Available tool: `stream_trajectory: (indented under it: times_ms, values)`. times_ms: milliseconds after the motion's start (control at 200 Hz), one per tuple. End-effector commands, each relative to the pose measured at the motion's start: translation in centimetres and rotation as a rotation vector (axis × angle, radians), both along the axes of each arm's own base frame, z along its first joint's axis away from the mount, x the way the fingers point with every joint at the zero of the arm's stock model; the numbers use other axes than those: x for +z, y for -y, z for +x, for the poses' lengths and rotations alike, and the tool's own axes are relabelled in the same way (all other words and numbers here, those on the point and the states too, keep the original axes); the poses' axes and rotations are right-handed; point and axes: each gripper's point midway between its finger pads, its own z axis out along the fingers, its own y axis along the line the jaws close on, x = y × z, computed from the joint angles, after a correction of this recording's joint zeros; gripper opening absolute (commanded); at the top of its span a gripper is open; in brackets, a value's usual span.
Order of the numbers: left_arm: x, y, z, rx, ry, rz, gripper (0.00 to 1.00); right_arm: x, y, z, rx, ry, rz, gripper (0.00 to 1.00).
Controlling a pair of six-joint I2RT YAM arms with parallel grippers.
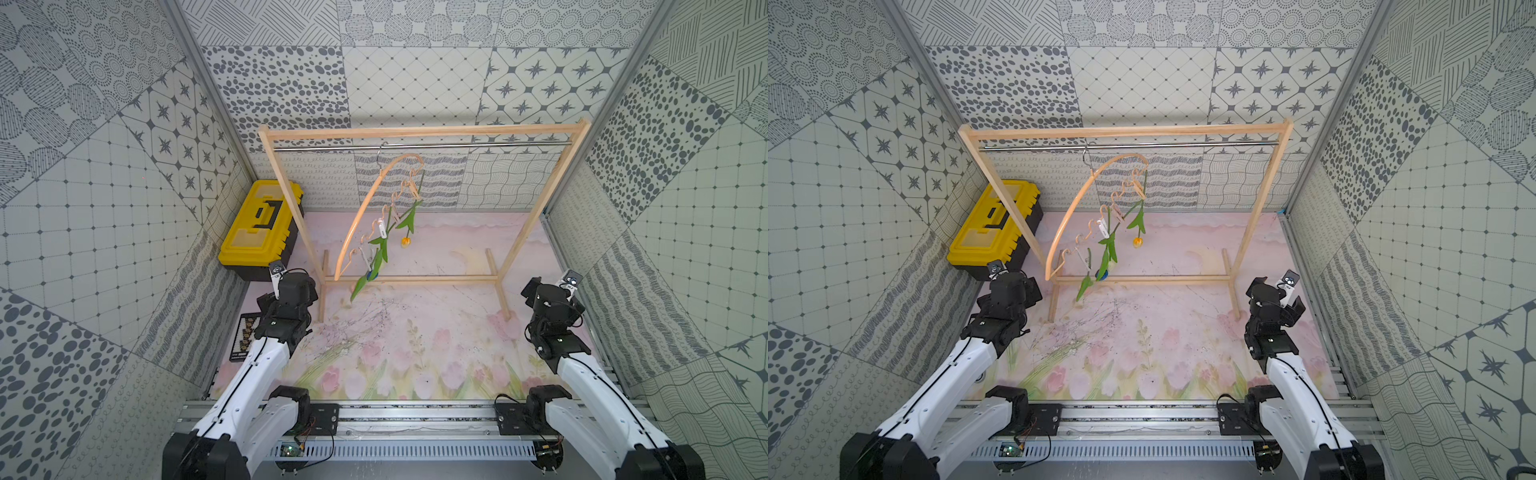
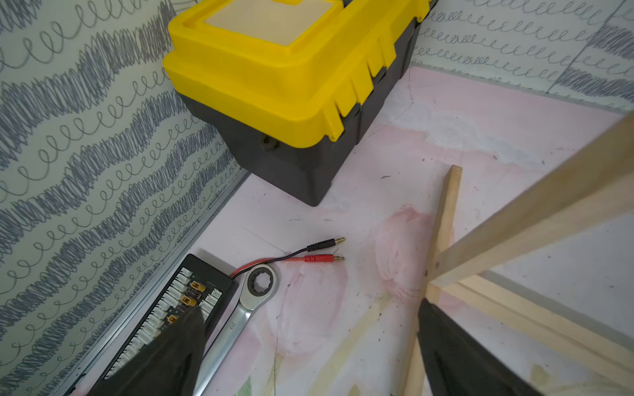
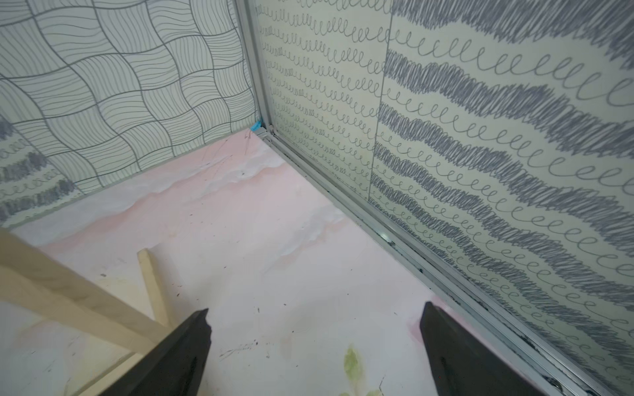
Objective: Dry the flowers on a clothes hanger
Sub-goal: Reset both arms
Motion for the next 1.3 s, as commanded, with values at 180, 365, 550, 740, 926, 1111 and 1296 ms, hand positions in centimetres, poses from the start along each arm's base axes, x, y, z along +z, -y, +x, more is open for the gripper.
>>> stream_trajectory:
  times_ms: [180, 365, 550, 740, 926, 1111, 1296]
  values:
    - [-4.5, 1.1, 3.0, -0.190, 0.180, -0.103, 1.00, -1.7, -0.7, 3.6, 0.179, 0.188, -0.019, 1.00]
    - [-4.3, 1.3, 3.8, -0.209, 0.339, -0.104, 0.99, -1.6, -0.4, 6.1, 0.340, 0.183, -0.006, 1.00]
    - [-4.7, 3.3, 5.4, -0.320, 0.414, -0.164, 0.99, -1.7, -3.3, 6.4, 0.541, 0.159, -0.017, 1.00]
    - [-6.8, 6.2, 7.3, -0.462, 0.373, -0.077, 0.99, -2.2, -3.5, 8.0, 0.552, 0.092, -0.002, 1.00]
    - [-7.7, 7.9, 9.5, -0.552, 0.232, -0.129, 0.99, -2.2, -5.6, 8.0, 0.630, 0.076, -0.052, 1.00]
    - [-7.9, 7.9, 9.4, -0.553, 0.233, -0.120, 0.99, -2.6, -8.3, 8.6, 0.684, 0.016, -0.069, 1.00]
    - [-7.9, 7.8, 9.5, -0.549, 0.231, -0.121, 0.99, -4.4, -10.3, 10.0, 0.743, 0.061, -0.040, 1.00]
